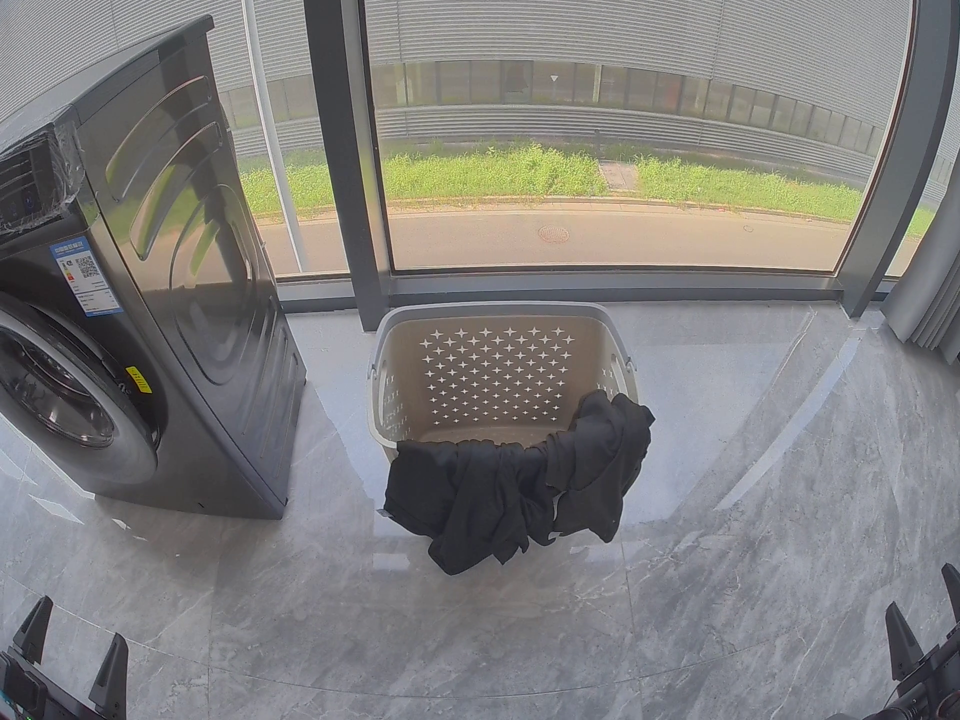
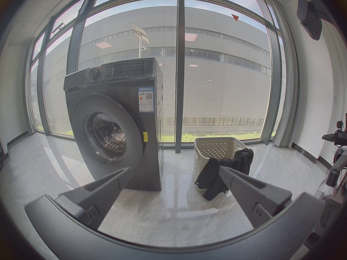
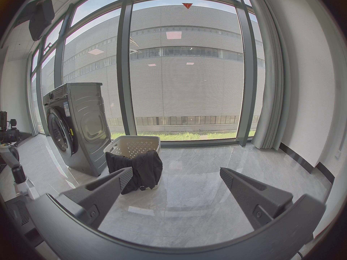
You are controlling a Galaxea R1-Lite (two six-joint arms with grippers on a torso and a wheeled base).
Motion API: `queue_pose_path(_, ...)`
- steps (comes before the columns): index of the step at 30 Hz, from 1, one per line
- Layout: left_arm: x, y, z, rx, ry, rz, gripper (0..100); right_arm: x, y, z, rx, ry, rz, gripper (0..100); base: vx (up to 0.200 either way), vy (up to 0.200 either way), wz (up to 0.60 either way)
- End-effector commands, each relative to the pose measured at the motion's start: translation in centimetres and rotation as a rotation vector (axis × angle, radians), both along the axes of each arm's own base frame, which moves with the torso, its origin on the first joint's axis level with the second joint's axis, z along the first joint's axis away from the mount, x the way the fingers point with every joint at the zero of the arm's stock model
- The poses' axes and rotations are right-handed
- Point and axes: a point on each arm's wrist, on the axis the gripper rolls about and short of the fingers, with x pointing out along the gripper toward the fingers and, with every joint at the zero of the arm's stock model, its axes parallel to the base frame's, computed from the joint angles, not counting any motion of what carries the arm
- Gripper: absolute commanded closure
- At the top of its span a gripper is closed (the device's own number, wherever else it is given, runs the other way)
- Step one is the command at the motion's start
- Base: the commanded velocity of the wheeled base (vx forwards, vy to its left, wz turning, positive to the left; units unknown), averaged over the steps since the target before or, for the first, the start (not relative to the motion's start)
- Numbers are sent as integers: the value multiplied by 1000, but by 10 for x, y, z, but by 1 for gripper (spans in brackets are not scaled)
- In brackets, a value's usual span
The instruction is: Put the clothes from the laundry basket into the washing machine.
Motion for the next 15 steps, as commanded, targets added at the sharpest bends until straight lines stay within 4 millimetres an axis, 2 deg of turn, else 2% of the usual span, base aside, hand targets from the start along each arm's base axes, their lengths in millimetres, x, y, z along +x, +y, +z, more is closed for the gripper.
queue_pose_path(1,0,0,-4,-1,-3,2,0,0,0,-5,0,1,1,0,0,200,0)
queue_pose_path(15,0,0,-4,2,-3,0,0,0,0,-5,0,1,1,0,0,200,0)
